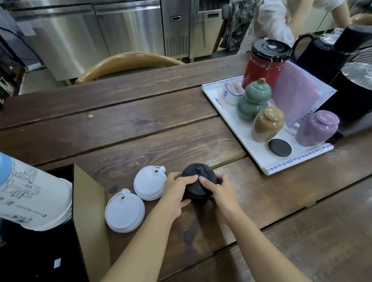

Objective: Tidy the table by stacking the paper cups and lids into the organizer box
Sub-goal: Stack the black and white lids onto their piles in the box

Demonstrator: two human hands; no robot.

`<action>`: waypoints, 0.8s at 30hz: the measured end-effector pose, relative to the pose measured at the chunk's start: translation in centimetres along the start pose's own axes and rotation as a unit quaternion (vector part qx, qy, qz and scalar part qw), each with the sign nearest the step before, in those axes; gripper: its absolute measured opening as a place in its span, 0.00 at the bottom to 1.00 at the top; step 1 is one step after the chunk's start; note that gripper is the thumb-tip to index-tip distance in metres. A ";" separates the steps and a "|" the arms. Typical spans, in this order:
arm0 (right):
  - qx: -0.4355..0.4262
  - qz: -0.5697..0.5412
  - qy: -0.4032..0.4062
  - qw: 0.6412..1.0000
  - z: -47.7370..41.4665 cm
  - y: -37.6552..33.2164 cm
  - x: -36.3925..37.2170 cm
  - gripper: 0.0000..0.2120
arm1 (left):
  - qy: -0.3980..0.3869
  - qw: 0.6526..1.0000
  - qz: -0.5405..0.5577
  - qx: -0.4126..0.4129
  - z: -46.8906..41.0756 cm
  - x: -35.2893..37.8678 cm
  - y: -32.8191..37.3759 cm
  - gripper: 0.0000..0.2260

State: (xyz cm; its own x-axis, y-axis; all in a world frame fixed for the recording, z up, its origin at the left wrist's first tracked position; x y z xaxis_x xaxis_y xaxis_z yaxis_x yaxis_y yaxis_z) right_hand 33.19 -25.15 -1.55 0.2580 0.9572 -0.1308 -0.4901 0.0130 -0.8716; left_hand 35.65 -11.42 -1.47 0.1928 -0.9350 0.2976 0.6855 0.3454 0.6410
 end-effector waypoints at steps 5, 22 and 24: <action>-0.037 -0.019 0.000 0.999 0.7 -1.4 0.2 0.18 | -0.019 0.999 0.009 0.030 1.5 -0.2 1.6 0.19; -0.289 0.066 -0.068 0.953 12.2 -11.5 7.2 0.17 | -0.024 0.974 0.005 0.223 16.2 -7.7 10.4 0.24; -0.307 0.081 -0.080 0.945 13.8 -12.1 8.5 0.15 | -0.040 0.972 0.013 0.229 18.3 -9.5 10.9 0.21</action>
State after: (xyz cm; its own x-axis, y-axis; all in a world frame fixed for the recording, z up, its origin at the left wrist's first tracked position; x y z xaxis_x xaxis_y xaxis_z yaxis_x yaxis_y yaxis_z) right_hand 29.81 -13.14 14.43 0.0676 0.9644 -0.2557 0.0763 -0.2606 -0.9624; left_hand 28.45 2.69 15.68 0.1371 -0.9228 0.3601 0.2923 0.3850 0.8754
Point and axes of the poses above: each hand's wrist, its own z-axis away from the middle knuckle, its own x-axis out of the palm, y = z × x, the point moved 8 cm from there along -z, towards the middle knuckle, and after that the axes turned 15 degrees about z, right-handed, at the moved point
